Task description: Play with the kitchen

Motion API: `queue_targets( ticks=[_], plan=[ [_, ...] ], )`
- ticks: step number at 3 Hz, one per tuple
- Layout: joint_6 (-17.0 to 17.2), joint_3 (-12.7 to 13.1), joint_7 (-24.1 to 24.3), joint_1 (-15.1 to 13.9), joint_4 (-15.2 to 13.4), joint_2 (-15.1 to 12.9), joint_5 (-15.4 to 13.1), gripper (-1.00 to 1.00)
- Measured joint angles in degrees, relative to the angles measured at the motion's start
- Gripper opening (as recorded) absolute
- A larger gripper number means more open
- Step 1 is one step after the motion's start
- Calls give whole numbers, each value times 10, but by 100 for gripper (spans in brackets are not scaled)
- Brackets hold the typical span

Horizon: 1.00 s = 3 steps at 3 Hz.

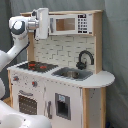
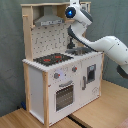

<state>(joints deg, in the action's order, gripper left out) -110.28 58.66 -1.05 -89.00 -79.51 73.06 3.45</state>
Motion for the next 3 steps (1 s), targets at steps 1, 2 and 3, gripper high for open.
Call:
queue_targets(
  ticks=[1, 2, 3],
  plan=[
    [-36, 0, -19, 28, -43, 0, 0, -100],
    [-71, 0, -32, 53, -79, 0, 0, -100],
    [-109, 0, -42, 80, -114, 0, 0, -100]
  ],
)
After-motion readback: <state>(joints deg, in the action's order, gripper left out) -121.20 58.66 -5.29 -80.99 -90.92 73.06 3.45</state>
